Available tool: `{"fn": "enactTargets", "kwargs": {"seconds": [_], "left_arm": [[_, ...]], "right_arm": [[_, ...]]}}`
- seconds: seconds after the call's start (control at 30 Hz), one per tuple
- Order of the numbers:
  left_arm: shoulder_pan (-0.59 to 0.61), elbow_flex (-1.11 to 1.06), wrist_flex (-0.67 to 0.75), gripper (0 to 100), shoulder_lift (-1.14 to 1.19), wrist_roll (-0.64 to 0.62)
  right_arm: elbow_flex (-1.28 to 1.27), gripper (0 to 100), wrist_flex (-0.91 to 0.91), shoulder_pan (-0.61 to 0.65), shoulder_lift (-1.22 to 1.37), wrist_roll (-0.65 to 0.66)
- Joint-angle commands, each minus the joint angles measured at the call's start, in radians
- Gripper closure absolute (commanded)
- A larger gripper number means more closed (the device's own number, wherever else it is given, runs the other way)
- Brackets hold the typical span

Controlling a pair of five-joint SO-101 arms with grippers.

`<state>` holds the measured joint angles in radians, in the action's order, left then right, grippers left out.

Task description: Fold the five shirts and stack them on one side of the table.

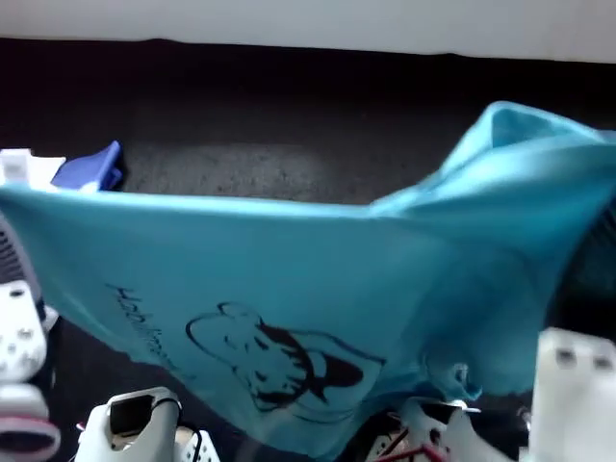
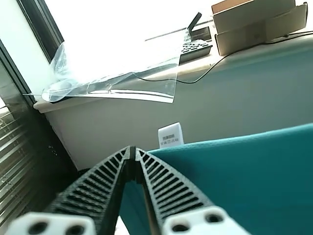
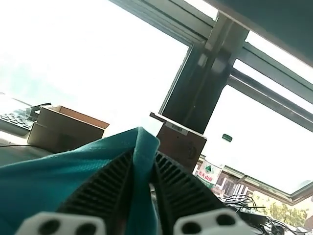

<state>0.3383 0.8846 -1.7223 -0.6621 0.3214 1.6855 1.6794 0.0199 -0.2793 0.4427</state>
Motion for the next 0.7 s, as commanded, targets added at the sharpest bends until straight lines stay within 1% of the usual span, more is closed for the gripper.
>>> {"fn": "enactTargets", "kwargs": {"seconds": [0.0, 0.2, 0.37, 0.43, 0.5, 0.67], "left_arm": [[0.012, -0.108, 0.084, 99, 0.099, 0.011], [0.002, -0.219, 0.207, 99, 0.3, 0.011], [-0.038, -0.223, 0.269, 99, 0.527, 0.012], [-0.051, -0.223, 0.305, 99, 0.621, 0.054], [-0.065, -0.223, 0.325, 99, 0.704, 0.083], [-0.085, -0.223, 0.325, 99, 0.862, 0.081]], "right_arm": [[0.079, 99.2, -0.005, -0.007, 0.194, 0.003], [0.081, 99.2, -0.024, -0.007, 0.51, 0.005], [0.081, 99.2, -0.193, -0.007, 0.757, 0.006], [0.081, 99.2, -0.28, -0.01, 0.862, 0.006], [0.081, 99.2, -0.323, -0.012, 0.946, 0.006], [0.081, 99.2, -0.213, -0.007, 1.075, 0.003]]}}
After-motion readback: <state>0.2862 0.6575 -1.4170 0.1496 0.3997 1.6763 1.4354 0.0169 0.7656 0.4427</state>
